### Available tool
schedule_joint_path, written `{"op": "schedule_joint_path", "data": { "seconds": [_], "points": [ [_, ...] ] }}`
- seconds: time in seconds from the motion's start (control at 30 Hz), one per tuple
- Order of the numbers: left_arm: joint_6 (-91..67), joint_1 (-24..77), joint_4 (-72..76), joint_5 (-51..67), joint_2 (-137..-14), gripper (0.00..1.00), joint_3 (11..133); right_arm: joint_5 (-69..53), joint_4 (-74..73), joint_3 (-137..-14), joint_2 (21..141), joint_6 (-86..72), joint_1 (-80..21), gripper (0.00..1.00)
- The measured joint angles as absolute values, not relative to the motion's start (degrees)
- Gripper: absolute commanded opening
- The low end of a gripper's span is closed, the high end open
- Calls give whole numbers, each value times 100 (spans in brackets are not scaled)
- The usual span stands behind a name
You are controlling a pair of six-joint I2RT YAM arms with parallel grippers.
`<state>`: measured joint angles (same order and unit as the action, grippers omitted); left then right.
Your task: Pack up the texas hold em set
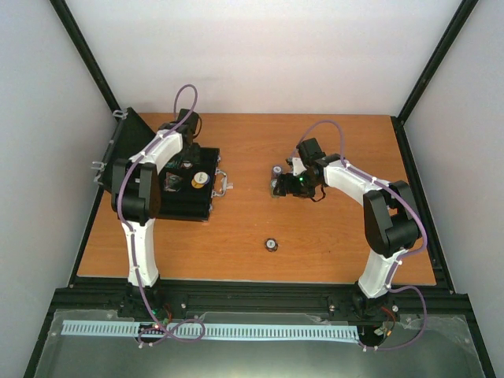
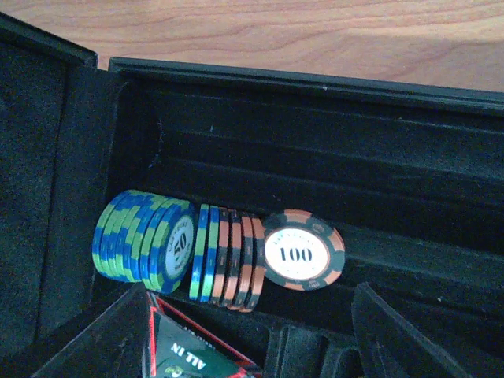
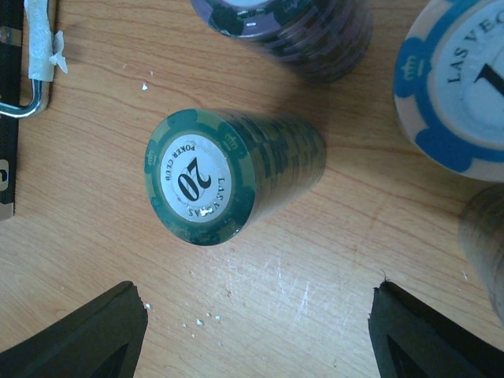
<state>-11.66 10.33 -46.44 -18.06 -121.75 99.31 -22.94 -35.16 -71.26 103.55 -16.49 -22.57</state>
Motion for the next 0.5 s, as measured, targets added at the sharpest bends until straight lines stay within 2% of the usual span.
{"op": "schedule_joint_path", "data": {
  "seconds": [0.5],
  "points": [
    [-1050,1122,-4661,-1769,-12427,76,10005,-2290,-3618,-7159,10355,-1649,-2257,79]
  ]
}}
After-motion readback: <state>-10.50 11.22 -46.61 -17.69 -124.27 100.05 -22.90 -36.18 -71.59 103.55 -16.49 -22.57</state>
